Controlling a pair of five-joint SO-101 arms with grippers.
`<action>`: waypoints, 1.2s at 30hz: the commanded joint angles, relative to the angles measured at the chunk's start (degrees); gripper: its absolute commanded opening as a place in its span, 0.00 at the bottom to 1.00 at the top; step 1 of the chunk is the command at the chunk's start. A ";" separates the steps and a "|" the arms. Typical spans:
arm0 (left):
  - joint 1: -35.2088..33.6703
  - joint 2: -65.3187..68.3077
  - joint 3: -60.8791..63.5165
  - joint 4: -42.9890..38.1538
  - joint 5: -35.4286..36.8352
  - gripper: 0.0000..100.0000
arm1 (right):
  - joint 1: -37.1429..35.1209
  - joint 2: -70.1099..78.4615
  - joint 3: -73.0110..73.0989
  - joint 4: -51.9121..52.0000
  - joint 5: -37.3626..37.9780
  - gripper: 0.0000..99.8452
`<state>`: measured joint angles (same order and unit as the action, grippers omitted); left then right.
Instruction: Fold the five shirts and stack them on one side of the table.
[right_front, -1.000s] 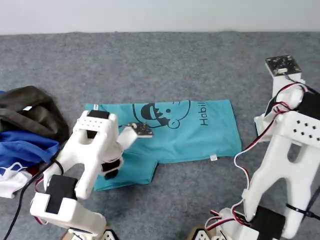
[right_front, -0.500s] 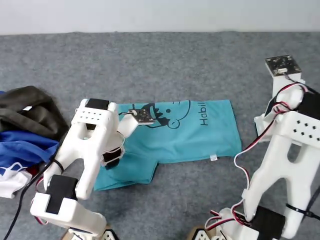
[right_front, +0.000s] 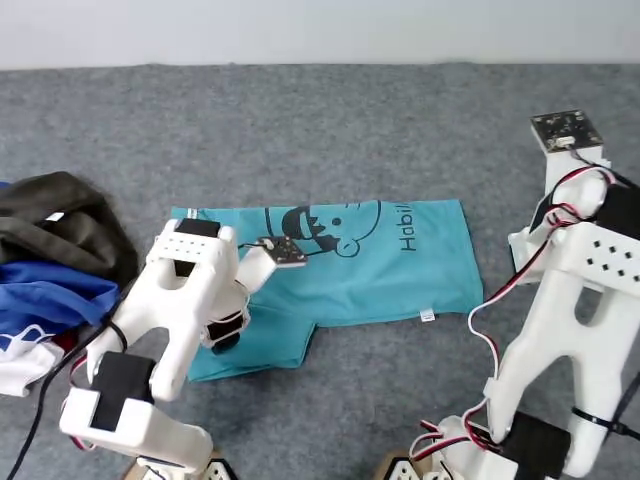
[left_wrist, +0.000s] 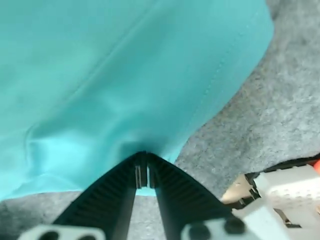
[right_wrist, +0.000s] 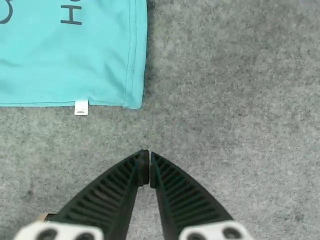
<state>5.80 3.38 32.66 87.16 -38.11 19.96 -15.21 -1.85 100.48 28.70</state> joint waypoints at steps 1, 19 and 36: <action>-0.26 -2.73 -0.13 -1.41 1.32 0.11 | 0.57 -2.42 -0.35 2.33 -0.62 0.01; -0.18 -2.02 0.40 -5.45 3.96 0.15 | 0.57 -2.15 -0.35 2.24 -0.26 0.01; 0.26 4.92 -1.98 -2.64 3.52 0.01 | 0.57 -2.33 -0.35 2.15 -0.26 0.01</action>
<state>5.98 8.31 32.92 81.71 -34.68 19.96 -15.21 -1.85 100.48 28.70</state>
